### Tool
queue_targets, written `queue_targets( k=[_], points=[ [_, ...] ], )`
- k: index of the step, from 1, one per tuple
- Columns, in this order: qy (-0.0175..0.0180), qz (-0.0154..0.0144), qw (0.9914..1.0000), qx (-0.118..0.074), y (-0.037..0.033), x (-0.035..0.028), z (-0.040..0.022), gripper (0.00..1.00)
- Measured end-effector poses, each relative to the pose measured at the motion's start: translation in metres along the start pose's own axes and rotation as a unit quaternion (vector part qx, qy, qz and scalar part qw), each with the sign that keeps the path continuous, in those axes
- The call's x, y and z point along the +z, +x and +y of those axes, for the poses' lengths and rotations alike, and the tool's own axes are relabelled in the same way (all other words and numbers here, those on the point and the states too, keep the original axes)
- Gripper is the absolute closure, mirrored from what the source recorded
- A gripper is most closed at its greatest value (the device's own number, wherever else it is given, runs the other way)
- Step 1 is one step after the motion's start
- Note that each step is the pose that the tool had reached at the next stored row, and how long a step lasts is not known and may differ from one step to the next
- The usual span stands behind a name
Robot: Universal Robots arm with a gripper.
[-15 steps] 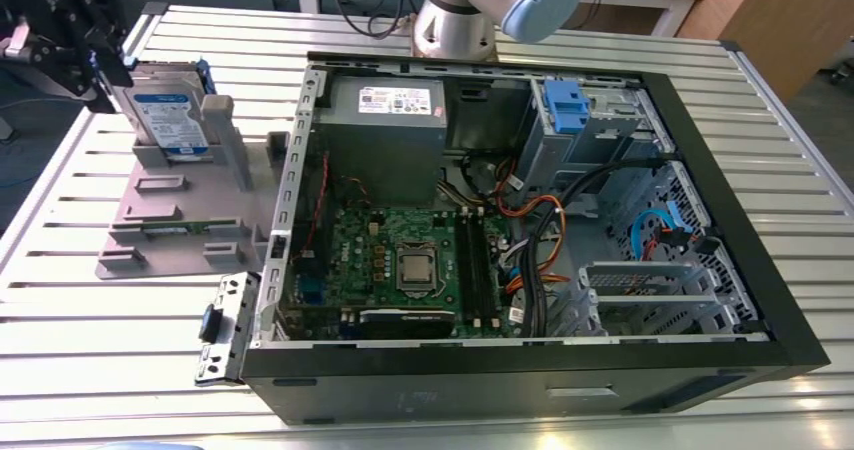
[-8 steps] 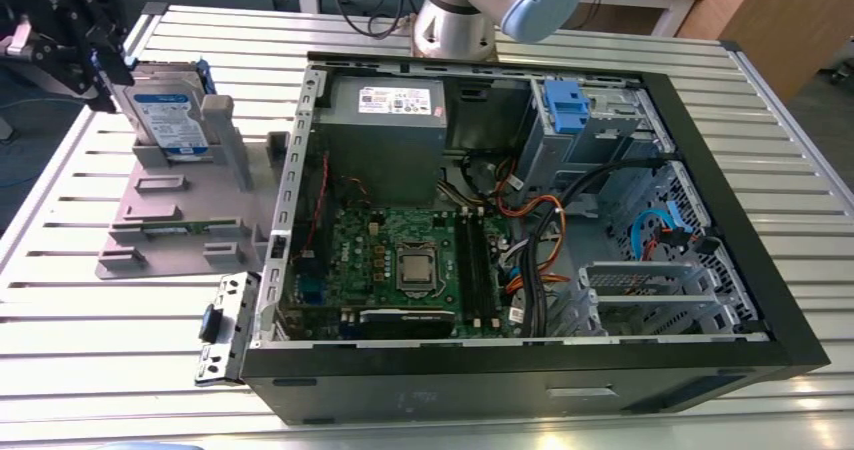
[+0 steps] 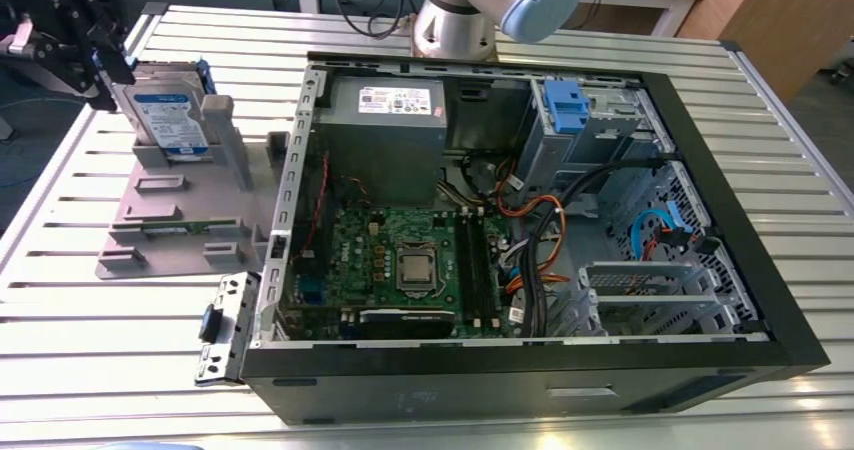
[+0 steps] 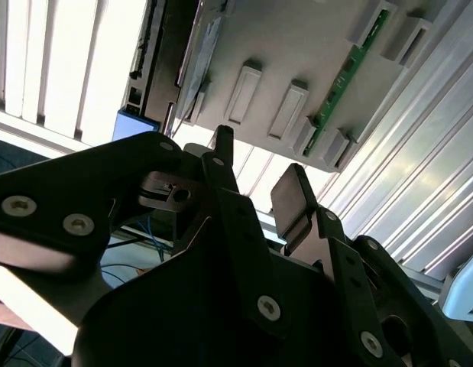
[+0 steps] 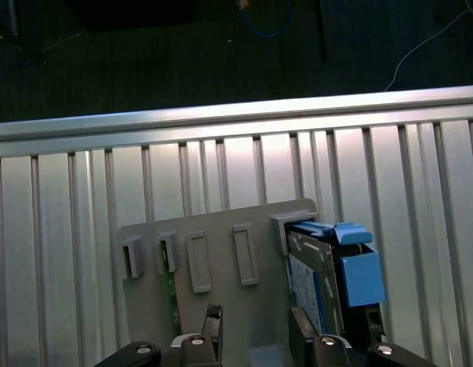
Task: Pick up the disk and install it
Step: 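Pick up the disk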
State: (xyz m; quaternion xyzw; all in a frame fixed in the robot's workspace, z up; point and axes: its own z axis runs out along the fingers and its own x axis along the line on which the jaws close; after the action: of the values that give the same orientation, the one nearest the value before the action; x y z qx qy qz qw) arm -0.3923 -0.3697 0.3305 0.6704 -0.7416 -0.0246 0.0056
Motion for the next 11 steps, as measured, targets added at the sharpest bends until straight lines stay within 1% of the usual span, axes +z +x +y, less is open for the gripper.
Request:
queue_targets(
  k=[11],
  points=[
    [0.0000,0.0001,1.00000,-0.001,-0.0025,0.0001,-0.0001,0.53]
  ],
)
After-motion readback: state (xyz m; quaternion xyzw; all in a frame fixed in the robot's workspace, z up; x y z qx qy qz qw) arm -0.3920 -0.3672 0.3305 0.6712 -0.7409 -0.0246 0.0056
